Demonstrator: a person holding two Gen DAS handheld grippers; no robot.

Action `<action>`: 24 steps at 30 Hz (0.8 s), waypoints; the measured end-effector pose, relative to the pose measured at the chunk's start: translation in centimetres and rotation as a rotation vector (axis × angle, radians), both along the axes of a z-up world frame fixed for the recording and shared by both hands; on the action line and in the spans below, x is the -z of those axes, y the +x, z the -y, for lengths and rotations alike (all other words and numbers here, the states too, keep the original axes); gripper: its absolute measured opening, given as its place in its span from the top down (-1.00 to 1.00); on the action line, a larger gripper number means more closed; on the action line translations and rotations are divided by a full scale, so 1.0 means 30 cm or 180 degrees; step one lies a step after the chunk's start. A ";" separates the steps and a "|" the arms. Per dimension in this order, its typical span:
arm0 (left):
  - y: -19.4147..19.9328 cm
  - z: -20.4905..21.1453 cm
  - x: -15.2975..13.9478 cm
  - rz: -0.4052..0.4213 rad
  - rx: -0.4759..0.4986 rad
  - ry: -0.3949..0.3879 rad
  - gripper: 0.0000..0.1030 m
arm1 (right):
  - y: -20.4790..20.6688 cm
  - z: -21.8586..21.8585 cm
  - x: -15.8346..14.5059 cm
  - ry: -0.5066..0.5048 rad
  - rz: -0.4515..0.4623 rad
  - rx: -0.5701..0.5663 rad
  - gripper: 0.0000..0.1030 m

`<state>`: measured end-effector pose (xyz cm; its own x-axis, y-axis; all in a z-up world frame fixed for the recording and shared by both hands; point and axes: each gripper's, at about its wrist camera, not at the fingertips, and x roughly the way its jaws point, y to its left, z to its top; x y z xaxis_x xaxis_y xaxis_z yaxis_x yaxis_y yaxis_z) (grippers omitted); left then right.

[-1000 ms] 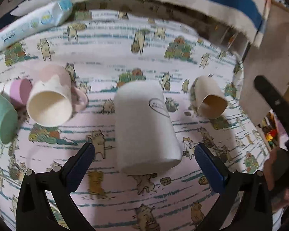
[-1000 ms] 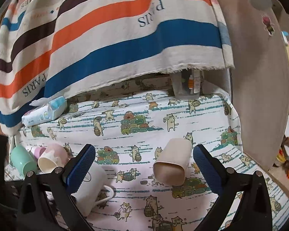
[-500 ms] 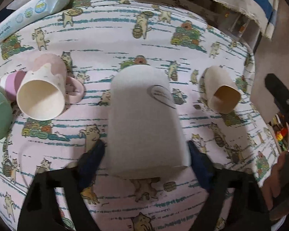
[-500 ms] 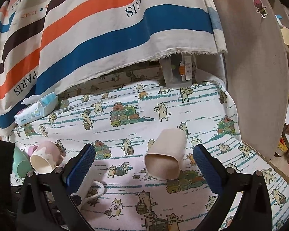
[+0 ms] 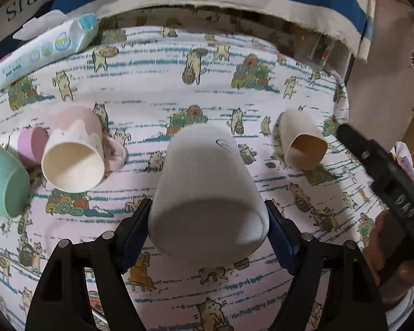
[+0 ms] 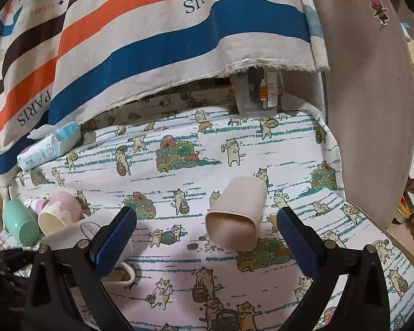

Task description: Flip cup upside down

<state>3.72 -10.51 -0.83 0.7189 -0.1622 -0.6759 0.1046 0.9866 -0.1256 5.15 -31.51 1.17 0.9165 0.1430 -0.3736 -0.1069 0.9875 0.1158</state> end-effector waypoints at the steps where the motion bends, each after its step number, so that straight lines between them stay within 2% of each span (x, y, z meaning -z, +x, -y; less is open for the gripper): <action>1: -0.001 -0.004 -0.010 0.0013 0.0013 -0.0007 -0.49 | 0.000 -0.003 0.001 -0.0008 -0.0007 -0.0009 -0.99; 12: 0.034 -0.018 -0.073 0.0040 0.0178 0.0091 -0.48 | 0.011 -0.036 0.020 -0.0110 -0.0111 -0.0125 -0.99; 24: 0.101 0.021 -0.081 0.0211 0.0383 0.0271 -0.48 | 0.040 -0.047 0.044 -0.0168 -0.0295 -0.0112 -0.99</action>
<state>6.74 -11.15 1.59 0.7411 -0.1940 -0.6427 0.2280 0.9732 -0.0308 6.37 -30.10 -0.15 0.8725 0.1523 -0.4642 -0.1327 0.9883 0.0749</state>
